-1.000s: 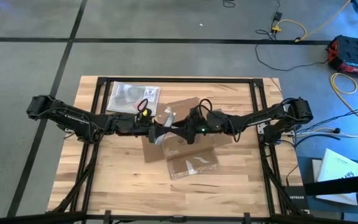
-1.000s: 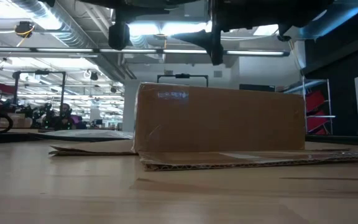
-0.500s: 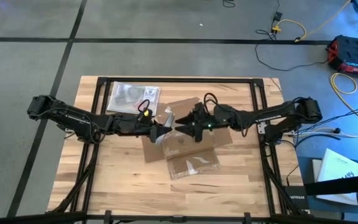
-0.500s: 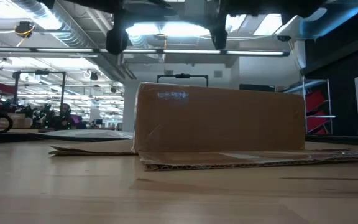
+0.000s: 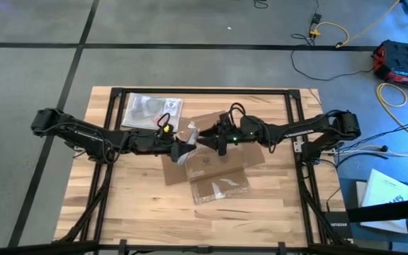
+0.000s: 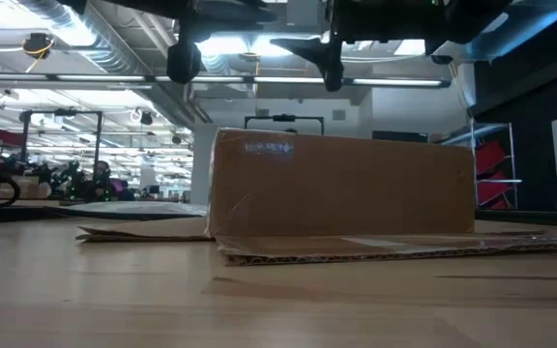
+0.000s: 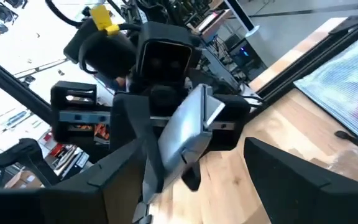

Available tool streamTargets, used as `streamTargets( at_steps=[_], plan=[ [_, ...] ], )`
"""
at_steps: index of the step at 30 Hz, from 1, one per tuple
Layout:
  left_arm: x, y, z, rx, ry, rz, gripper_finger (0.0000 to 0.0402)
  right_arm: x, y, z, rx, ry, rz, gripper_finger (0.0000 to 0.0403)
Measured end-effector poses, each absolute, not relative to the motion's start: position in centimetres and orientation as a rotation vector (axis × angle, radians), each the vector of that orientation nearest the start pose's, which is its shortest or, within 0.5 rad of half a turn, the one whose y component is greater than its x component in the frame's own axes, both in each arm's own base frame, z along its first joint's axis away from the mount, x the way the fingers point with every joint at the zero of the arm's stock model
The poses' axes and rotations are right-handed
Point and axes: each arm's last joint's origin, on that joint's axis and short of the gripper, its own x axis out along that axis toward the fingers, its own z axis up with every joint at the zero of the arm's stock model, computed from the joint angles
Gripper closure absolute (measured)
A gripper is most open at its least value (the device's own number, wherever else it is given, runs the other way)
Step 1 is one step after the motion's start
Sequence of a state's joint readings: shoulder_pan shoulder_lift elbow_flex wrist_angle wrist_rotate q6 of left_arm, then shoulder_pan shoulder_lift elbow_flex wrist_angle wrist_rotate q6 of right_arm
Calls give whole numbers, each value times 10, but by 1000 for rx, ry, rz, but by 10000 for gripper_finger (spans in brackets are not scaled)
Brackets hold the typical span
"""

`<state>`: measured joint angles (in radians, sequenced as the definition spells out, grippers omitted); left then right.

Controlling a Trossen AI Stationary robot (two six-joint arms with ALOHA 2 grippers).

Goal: Unpack boxes
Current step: Break down the box until it is fully flat

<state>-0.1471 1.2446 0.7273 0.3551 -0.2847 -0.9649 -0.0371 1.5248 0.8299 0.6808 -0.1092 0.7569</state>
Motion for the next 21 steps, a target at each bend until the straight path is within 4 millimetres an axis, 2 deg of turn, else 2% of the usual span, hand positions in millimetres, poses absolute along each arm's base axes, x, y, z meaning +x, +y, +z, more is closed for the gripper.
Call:
streamTargets(
  at_steps=[8, 15, 21],
  plan=[
    [271, -30, 271, -928, 58, 198, 343, 341, -10, 244, 790, 38, 78, 146],
    [271, -29, 271, -926, 55, 202, 343, 344, -11, 248, 780, 7, 72, 146],
    [271, -29, 271, -924, 57, 203, 343, 347, -11, 252, 760, -13, 61, 162]
  ],
)
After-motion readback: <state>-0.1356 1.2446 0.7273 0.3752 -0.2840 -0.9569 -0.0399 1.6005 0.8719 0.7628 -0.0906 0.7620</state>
